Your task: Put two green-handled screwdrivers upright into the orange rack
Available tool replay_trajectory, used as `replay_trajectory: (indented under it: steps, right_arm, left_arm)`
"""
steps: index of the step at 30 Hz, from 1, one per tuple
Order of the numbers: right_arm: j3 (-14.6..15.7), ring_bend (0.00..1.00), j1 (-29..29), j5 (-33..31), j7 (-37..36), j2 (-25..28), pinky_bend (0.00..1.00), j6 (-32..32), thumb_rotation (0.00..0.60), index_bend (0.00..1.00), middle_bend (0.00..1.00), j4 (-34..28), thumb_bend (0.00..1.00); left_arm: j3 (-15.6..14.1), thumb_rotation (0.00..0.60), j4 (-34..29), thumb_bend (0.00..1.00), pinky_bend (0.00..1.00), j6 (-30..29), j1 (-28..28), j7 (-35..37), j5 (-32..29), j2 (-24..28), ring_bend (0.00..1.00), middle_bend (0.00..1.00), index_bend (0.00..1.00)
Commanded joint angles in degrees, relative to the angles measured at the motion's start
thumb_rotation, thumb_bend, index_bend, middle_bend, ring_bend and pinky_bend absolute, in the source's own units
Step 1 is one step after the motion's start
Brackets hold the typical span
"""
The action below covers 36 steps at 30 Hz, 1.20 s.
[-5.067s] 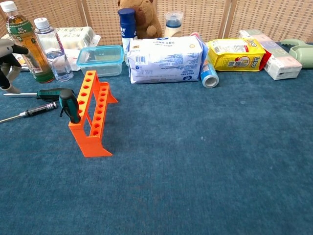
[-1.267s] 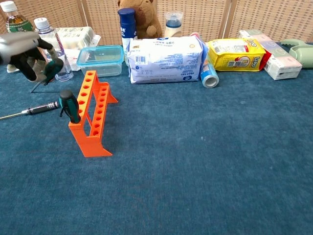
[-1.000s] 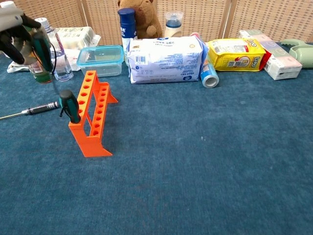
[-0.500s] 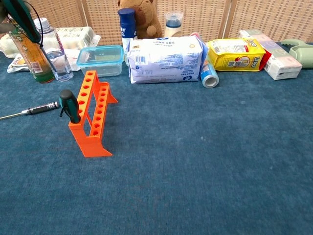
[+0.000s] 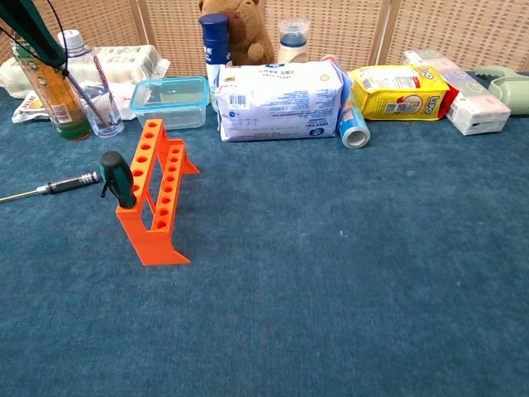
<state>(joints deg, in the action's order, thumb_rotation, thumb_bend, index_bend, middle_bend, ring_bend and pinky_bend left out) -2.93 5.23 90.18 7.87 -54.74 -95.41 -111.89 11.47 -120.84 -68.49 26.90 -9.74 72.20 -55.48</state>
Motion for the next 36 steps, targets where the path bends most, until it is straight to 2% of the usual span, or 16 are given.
replay_trajectory:
  steps: [1,6,12,36]
  right_arm:
    - [0.0,0.15,0.0,0.0,0.0,0.0,0.0,0.0,0.6,0.22,0.24,0.0,0.1]
    - [-0.1,0.15,0.0,-0.2,0.1,0.0,0.0,0.1,0.6,0.22,0.24,-0.1,0.1]
    - [-0.1,0.15,0.1,-0.1,0.0,0.0,0.0,-0.2,0.6,0.22,0.24,-0.1,0.1]
    - [-0.1,0.15,0.4,0.5,-0.6,0.4,0.0,-0.8,0.6,0.22,0.24,-0.1,0.1]
  left_arm:
    - [-0.6,0.6,-0.3,0.43,0.83,2.2,0.1,4.5,1.1,0.7,0.71,0.75,0.64]
    - [-1.1,0.6,0.1,0.43,0.83,5.2,0.4,12.5,3.5,1.7,0.71,0.75,0.64]
    - [-1.6,0.6,-0.2,0.43,0.83,7.3,0.8,16.0,4.7,3.5,0.71,0.75,0.64]
    - [-2.5,0.6,-1.9,0.43,0.83,9.7,2.1,18.0,4.2,4.5,0.71,0.75,0.64]
